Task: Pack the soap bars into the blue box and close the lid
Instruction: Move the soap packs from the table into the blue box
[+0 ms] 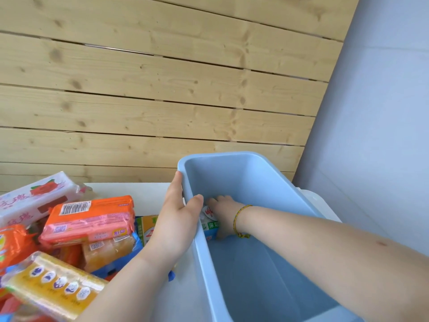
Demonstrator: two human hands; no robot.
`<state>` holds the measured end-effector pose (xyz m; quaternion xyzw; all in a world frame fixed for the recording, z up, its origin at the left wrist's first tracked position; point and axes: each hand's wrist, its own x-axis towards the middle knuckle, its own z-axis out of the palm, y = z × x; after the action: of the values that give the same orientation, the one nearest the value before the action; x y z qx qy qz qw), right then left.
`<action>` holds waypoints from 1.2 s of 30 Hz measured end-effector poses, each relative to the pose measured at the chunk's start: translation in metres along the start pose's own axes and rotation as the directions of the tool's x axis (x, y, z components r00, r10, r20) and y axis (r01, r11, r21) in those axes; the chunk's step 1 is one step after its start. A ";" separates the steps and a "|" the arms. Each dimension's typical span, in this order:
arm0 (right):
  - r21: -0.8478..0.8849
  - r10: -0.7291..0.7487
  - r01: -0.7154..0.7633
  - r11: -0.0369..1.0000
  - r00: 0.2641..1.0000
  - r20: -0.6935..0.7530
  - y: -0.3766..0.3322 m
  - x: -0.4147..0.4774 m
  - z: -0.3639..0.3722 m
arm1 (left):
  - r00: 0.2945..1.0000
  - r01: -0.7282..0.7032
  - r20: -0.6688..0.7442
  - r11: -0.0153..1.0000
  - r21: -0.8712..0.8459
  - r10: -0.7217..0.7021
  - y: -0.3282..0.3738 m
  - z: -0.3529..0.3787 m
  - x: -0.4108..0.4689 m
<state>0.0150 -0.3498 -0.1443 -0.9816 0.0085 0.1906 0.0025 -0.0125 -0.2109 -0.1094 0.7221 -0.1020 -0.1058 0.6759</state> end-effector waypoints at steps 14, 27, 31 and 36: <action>-0.336 0.046 -0.015 0.942 0.995 0.085 0.000 -0.009 -0.040 | 1.000 -0.008 0.012 1.000 -0.018 0.008 -0.002 0.000 0.001; -0.298 0.091 -0.055 0.953 0.990 0.108 0.003 -0.012 -0.037 | 1.000 -0.005 0.004 1.000 -0.012 0.005 -0.004 0.001 0.003; -0.266 0.147 -0.137 0.954 0.989 0.017 0.013 -0.031 -0.064 | 1.000 0.008 0.018 0.996 0.088 -0.010 0.002 0.001 0.002; 0.105 0.087 -0.065 0.992 0.972 -0.220 0.005 -0.071 -0.102 | 0.988 -0.142 0.002 0.915 0.378 0.153 0.006 -0.040 -0.027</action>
<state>-0.0126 -0.3545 -0.0231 -0.9945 0.0557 0.0782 0.0418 -0.0267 -0.1648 -0.1009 0.8301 -0.1652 -0.0229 0.5321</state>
